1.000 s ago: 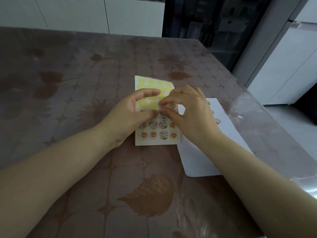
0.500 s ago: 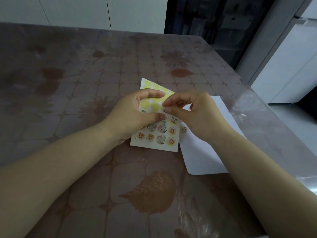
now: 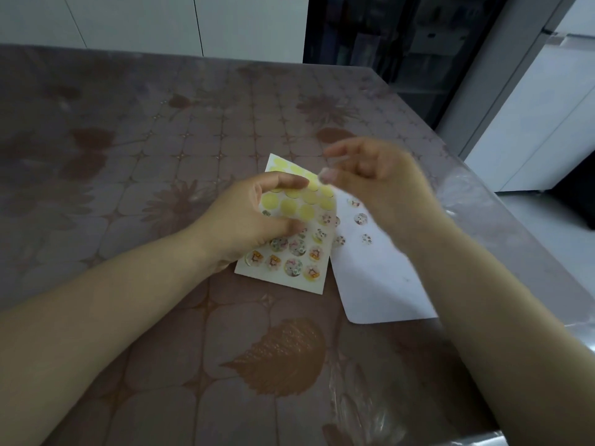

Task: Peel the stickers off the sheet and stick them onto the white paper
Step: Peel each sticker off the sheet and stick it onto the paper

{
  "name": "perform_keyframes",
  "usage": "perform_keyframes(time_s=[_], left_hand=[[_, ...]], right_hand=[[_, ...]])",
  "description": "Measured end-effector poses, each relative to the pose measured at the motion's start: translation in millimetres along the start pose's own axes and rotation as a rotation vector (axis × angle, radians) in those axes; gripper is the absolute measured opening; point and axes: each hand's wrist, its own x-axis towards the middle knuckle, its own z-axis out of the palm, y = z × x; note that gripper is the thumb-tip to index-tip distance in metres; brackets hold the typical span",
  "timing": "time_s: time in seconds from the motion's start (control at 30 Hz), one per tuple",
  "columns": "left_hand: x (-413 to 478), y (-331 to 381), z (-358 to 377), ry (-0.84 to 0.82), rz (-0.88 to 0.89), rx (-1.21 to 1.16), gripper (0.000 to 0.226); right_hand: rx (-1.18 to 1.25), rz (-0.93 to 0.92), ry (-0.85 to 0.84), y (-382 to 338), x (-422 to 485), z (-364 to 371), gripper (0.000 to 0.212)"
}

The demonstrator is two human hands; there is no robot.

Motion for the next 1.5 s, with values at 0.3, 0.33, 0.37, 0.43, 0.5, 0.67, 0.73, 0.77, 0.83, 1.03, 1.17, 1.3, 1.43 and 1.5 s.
perform_keyframes(time_s=[0.3,0.33,0.37,0.43,0.5,0.67,0.73,0.77,0.83,1.03,1.17,1.3,1.43,1.5], left_hand=[[2.8,0.6,-1.4,-0.021,-0.016,-0.237,0.050],[2.4,0.7,-1.5,-0.022,-0.020,-0.251,0.052],[2.0,0.6,-1.4,-0.021,-0.020,-0.256,0.053],[1.5,0.0,-1.4,-0.017,-0.012,-0.239,0.054],[1.7,-0.5,-1.1,-0.010,-0.011,-0.214,0.054],[2.0,-0.1,-1.6,-0.018,-0.025,-0.238,0.055],[1.5,0.4,-1.1,-0.018,-0.026,-0.237,0.055],[1.4,0.4,-1.1,-0.017,-0.024,-0.233,0.053],[1.4,0.4,-1.2,-0.015,-0.020,-0.228,0.051],[1.3,0.2,-1.7,-0.007,-0.013,-0.220,0.049],[1.6,-0.1,-1.4,-0.008,-0.002,-0.204,0.048],[0.6,-1.5,-0.5,0.014,0.022,-0.158,0.049],[0.1,-1.6,-0.6,0.027,0.034,-0.116,0.051],[0.3,-1.4,-0.9,0.020,0.034,-0.112,0.051]], right_hand=[[-0.363,0.356,-0.332,29.6,-18.1,-68.8,0.022],[-0.359,0.361,-0.319,34.2,-18.5,-67.0,0.021],[-0.360,0.364,-0.298,36.9,-17.6,-66.5,0.021],[-0.365,0.373,-0.266,39.1,-13.6,-67.5,0.022],[-0.374,0.383,-0.272,40.2,-10.5,-68.2,0.024],[-0.458,0.380,-0.262,37.9,-5.1,-64.3,0.031],[-0.532,0.382,-0.262,32.5,-0.5,-62.7,0.034],[-0.581,0.384,-0.283,29.1,2.3,-61.6,0.036],[-0.710,0.384,-0.348,21.4,8.3,-59.0,0.040],[-1.098,0.433,-0.477,16.4,22.7,-59.0,0.076],[-0.972,0.442,-0.452,23.9,18.8,-67.0,0.063],[-0.578,0.121,-0.294,17.7,2.6,-53.4,0.030],[-0.484,-0.146,-0.158,15.2,-6.5,-14.6,0.022],[-0.540,-0.195,-0.094,22.9,-6.1,-0.8,0.018]])
